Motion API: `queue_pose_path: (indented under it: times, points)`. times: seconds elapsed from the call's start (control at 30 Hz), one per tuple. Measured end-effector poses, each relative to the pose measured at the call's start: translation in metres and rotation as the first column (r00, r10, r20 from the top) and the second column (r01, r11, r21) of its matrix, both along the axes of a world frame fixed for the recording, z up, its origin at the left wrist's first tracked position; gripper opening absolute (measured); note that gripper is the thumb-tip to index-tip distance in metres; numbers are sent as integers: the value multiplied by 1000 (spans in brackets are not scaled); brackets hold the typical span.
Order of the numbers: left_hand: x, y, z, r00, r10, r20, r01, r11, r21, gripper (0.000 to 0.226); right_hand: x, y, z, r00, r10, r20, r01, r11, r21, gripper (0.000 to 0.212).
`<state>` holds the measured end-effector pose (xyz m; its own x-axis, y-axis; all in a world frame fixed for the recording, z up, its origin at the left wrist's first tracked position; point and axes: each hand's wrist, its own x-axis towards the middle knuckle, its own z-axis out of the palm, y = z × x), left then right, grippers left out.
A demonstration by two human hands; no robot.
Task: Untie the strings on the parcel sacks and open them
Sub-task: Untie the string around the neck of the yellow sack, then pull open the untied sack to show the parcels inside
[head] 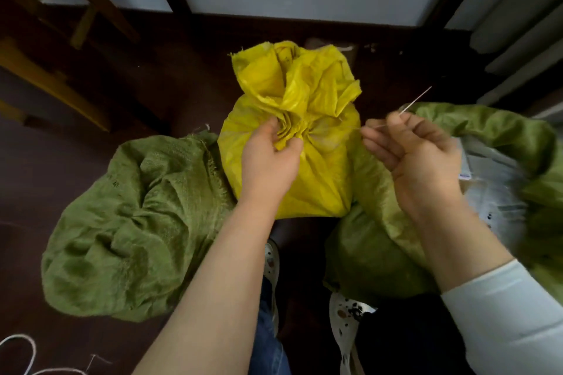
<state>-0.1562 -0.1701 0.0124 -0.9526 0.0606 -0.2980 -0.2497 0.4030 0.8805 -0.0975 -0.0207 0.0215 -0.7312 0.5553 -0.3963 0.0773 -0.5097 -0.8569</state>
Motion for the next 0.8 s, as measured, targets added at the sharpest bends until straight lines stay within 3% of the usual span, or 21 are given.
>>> queue_pose_path:
  times: [0.23,0.37,0.5,0.67,0.8]
  points:
    - [56,41,79,949,-291,-126,309,937,163,66,64,16,89,993,-2,-119,3,1000,7,9]
    - [79,62,126,841,-416,-345,421,905,-65,49,100,25,140,978,12,-206,-2,999,48,7]
    - [94,80,171,712,-515,-477,366,852,-374,16,128,39,181,961,-55,-271,70,997,43,20]
    - [107,105,225,752,-433,-496,304,897,-321,30,140,73,226,932,-169,-320,203,976,78,5]
    - [98,144,268,729,-409,-550,299,912,-282,45,128,108,271,888,-281,-365,276,959,-66,5]
